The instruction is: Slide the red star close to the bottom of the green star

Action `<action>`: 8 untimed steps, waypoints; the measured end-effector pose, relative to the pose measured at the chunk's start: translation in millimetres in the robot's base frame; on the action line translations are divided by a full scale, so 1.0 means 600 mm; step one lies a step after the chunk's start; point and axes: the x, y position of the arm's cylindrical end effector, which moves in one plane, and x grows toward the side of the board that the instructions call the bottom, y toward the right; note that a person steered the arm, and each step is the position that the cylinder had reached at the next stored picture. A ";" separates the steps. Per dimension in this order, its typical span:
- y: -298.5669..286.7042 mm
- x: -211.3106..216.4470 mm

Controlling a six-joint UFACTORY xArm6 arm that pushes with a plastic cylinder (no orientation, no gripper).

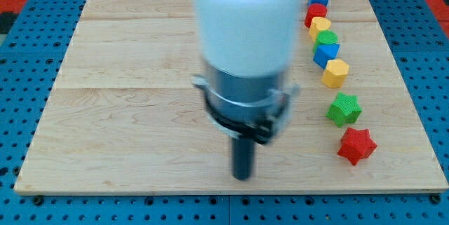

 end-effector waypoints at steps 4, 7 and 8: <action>0.365 -0.002; 0.302 -0.038; 0.286 -0.062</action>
